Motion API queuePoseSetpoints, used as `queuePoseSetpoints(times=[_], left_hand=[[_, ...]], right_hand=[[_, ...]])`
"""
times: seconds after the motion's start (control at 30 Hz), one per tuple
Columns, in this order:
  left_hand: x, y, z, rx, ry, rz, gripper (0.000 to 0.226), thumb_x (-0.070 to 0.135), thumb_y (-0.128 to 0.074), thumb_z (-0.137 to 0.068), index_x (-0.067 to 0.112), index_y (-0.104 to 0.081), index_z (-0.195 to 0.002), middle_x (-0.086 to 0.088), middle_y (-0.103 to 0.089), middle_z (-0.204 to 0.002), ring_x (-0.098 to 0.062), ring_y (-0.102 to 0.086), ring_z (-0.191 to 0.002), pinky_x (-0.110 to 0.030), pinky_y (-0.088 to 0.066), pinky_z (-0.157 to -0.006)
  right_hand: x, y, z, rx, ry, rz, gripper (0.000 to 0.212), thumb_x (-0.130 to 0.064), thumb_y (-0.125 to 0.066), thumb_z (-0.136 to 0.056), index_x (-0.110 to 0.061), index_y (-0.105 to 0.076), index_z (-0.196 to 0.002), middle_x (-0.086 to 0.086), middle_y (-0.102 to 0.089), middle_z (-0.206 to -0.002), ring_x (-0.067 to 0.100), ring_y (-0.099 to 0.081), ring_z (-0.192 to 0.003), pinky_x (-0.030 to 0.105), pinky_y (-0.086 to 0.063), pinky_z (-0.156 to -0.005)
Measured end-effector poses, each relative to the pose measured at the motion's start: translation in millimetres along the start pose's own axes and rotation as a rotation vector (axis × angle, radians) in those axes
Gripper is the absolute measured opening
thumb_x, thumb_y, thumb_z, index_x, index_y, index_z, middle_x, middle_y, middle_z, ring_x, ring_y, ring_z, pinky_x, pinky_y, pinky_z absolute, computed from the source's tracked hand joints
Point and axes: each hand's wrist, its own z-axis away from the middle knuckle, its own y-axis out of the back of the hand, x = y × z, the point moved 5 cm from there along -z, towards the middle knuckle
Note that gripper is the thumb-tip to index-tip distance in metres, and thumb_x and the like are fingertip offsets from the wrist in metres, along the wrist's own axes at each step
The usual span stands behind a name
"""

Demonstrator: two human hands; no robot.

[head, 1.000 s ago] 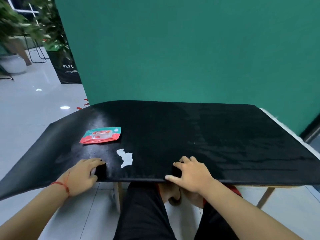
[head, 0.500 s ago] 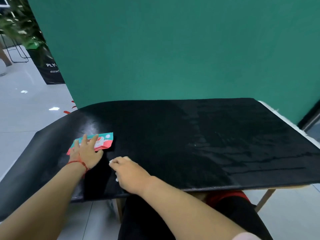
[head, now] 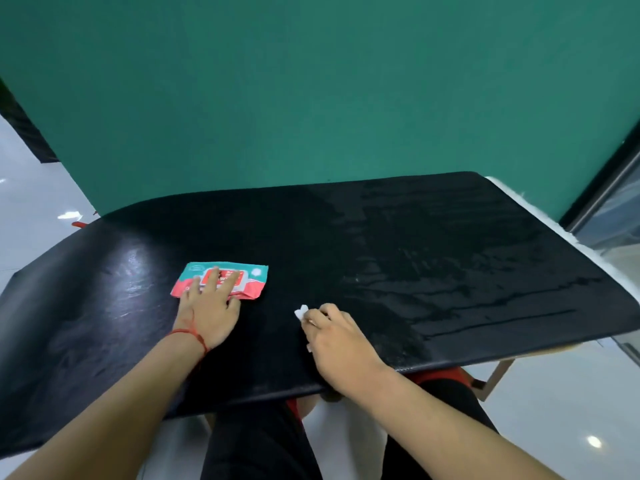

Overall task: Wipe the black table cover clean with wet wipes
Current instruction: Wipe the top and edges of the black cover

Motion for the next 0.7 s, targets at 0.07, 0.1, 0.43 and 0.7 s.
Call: queuePoseSetpoints(times=[0.07, 0.1, 0.43, 0.7], left_hand=[[39, -1, 0, 0.003, -0.031, -0.008, 0.060, 0.045, -0.031, -0.107, 0.041, -0.015, -0.166, -0.006, -0.012, -0.175, -0.041, -0.014, -0.158, -0.054, -0.012, -0.129], [54, -3, -1, 0.005, -0.037, -0.010, 0.061, 0.045, -0.030, -0.108, 0.041, -0.014, -0.166, -0.005, -0.011, -0.175, -0.042, -0.014, -0.159, -0.055, -0.011, -0.129], [79, -16, 5, 0.113, -0.024, -0.013, 0.062, 0.049, -0.029, -0.106, 0.037, -0.018, -0.166, -0.007, -0.018, -0.174, -0.041, -0.016, -0.158, -0.058, -0.014, -0.128], [80, -15, 7, 0.149, 0.012, 0.000, 0.061, 0.054, -0.033, -0.106, 0.039, -0.024, -0.164, -0.005, -0.023, -0.173, -0.039, -0.021, -0.158, -0.057, -0.017, -0.128]], right_hand=[[16, 8, 24, 0.034, -0.040, -0.015, 0.046, -0.023, -0.066, -0.091, -0.010, -0.067, -0.136, -0.004, -0.061, -0.116, 0.023, -0.056, -0.102, 0.035, -0.055, -0.081], [25, 10, 37, 0.043, -0.060, -0.016, 0.042, -0.024, -0.066, -0.091, -0.013, -0.069, -0.131, -0.005, -0.060, -0.115, 0.022, -0.055, -0.099, 0.035, -0.055, -0.080], [138, 38, 141, 0.194, -0.432, -0.057, 0.019, -0.004, -0.073, -0.094, -0.016, -0.077, -0.108, -0.008, -0.060, -0.106, 0.016, -0.044, -0.087, 0.033, -0.050, -0.079], [151, 40, 139, 0.315, -0.631, -0.238, 0.022, -0.001, -0.083, -0.088, -0.013, -0.083, -0.107, -0.007, -0.065, -0.084, 0.016, -0.061, -0.076, 0.022, -0.043, -0.061]])
